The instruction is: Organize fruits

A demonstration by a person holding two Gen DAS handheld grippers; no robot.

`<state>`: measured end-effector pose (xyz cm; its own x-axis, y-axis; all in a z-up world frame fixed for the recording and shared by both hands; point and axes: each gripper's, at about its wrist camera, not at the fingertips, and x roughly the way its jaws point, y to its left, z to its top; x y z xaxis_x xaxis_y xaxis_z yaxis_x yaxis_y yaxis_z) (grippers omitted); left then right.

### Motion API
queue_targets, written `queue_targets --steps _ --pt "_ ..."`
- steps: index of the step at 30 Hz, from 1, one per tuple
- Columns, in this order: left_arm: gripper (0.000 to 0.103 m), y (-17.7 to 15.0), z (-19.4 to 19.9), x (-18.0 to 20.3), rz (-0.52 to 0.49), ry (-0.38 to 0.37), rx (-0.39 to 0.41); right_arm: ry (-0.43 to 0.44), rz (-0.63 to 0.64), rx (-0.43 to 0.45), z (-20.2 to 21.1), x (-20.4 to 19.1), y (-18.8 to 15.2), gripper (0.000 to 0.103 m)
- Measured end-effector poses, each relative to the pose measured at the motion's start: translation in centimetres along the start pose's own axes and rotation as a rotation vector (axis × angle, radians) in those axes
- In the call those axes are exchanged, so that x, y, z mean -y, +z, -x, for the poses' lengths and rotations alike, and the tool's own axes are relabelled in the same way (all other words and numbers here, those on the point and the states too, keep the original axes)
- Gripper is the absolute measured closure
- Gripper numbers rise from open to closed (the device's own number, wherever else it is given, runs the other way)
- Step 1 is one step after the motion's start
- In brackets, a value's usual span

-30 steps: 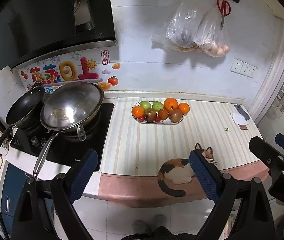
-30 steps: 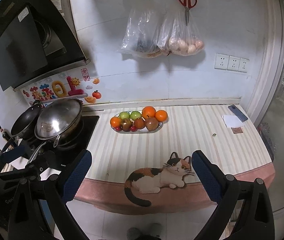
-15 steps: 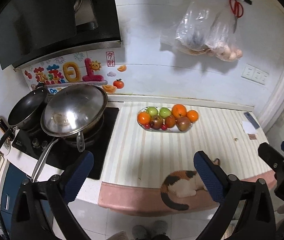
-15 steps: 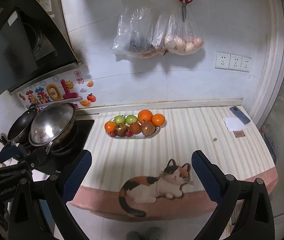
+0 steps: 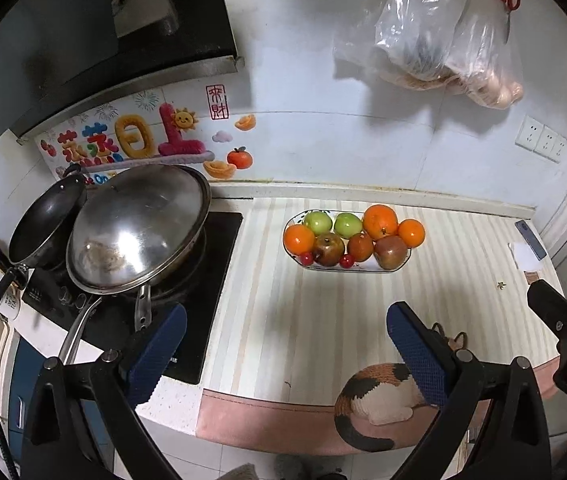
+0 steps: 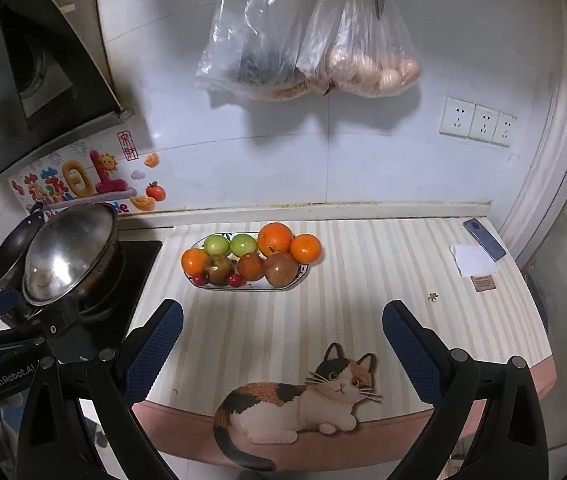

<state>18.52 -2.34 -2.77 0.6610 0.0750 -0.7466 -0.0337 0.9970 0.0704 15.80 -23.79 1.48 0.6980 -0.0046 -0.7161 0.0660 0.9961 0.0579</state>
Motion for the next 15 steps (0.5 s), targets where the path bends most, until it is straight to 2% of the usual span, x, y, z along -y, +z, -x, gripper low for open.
queue_targets --steps 5,15 --pt "0.000 0.6 -1.6 0.4 -0.009 0.003 -0.020 -0.002 -0.007 -0.024 -2.2 0.2 0.8 0.001" --pt "0.000 1.7 -2.8 1.0 -0.023 -0.013 -0.030 -0.009 -0.014 -0.043 -3.5 0.7 1.2 0.001"
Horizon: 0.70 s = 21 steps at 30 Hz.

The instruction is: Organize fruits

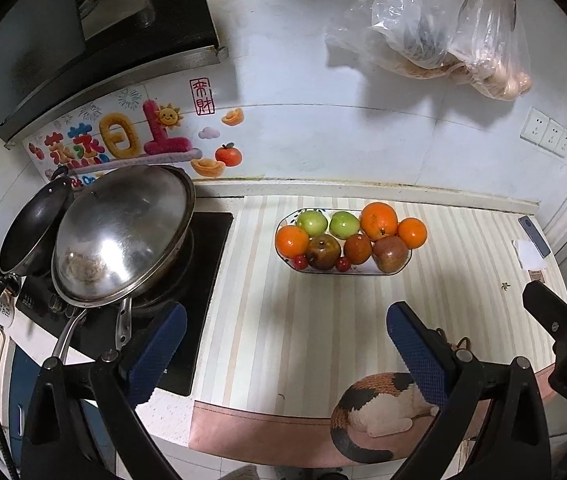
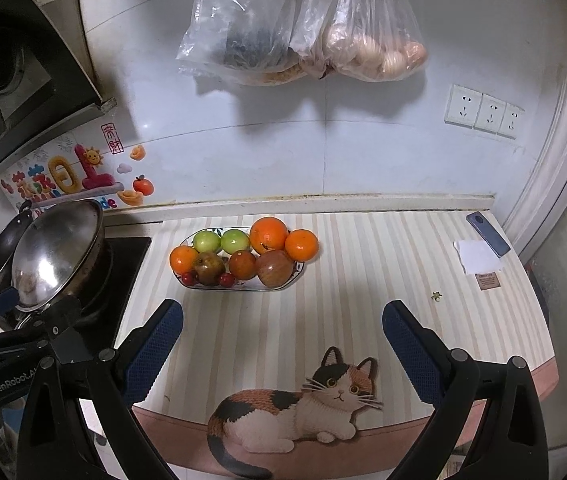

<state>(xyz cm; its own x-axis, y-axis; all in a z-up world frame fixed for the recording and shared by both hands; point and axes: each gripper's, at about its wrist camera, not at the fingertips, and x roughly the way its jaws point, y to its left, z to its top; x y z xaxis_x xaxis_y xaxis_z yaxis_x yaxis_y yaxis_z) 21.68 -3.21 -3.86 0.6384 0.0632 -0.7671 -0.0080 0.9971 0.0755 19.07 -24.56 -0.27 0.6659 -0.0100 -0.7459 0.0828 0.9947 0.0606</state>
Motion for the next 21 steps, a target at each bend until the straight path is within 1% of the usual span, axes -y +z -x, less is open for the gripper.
queue_targets --steps 21 --pt "0.000 0.35 0.16 0.13 0.001 -0.005 0.008 0.010 -0.010 -0.013 -0.34 0.52 -0.18 0.001"
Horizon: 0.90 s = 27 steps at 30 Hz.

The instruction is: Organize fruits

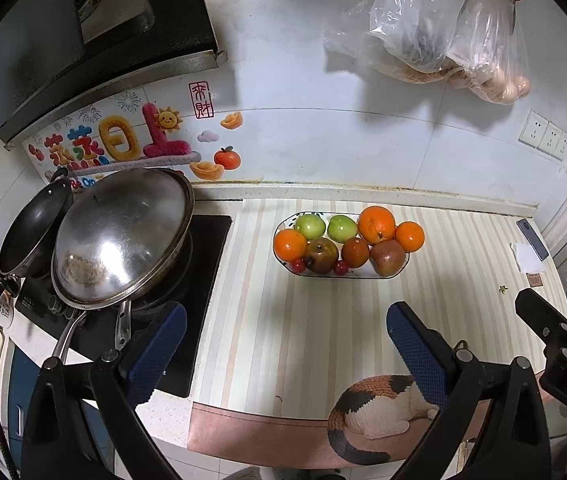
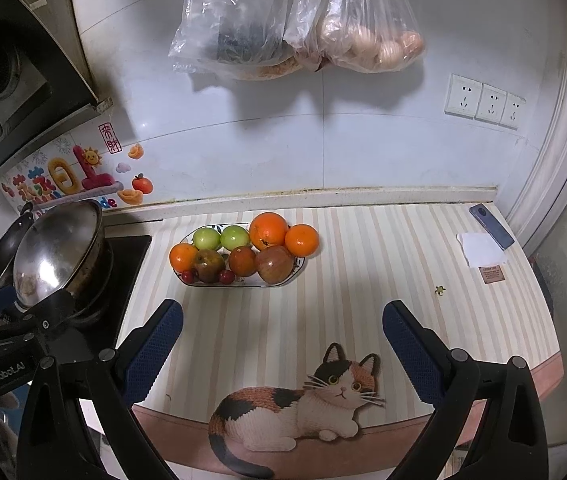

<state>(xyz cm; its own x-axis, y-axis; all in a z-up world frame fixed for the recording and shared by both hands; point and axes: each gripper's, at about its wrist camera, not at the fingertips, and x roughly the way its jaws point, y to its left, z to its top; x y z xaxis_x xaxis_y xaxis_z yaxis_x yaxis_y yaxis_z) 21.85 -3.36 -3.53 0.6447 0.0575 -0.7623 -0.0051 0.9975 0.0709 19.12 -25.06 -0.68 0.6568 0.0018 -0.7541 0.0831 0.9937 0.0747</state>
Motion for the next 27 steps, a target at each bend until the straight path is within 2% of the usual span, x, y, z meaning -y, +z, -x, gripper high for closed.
queue_targets --steps 27 --pt "0.000 -0.5 1.1 0.2 0.004 -0.012 0.010 0.001 0.008 0.003 1.0 0.1 -0.5 0.001"
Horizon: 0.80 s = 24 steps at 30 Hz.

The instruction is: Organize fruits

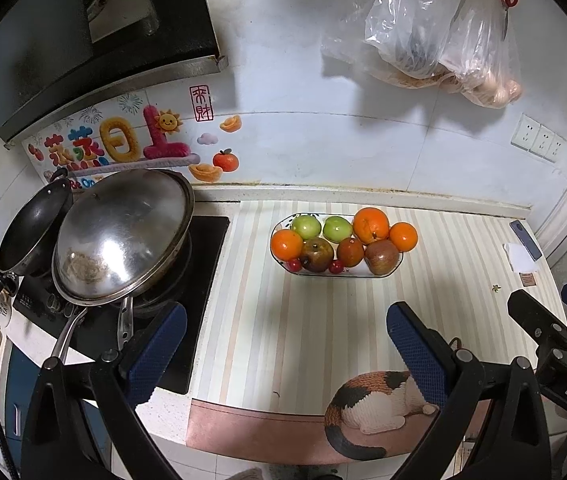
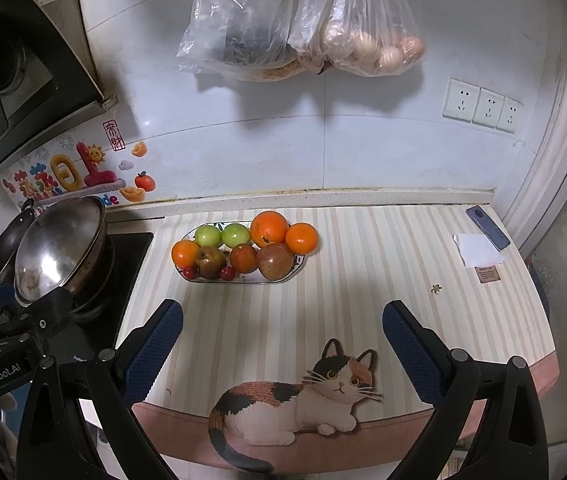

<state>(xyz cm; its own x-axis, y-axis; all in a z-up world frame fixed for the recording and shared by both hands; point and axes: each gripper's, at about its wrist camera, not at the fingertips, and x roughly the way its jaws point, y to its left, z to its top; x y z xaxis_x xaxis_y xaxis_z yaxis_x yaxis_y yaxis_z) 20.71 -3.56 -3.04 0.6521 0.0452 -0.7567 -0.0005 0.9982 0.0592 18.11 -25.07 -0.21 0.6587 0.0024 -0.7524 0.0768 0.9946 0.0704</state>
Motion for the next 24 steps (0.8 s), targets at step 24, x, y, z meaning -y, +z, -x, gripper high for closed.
queue_targets --steps 24 --pt "0.000 0.01 0.86 -0.15 0.006 0.002 0.011 0.002 0.005 0.003 0.44 -0.31 -0.03 0.001"
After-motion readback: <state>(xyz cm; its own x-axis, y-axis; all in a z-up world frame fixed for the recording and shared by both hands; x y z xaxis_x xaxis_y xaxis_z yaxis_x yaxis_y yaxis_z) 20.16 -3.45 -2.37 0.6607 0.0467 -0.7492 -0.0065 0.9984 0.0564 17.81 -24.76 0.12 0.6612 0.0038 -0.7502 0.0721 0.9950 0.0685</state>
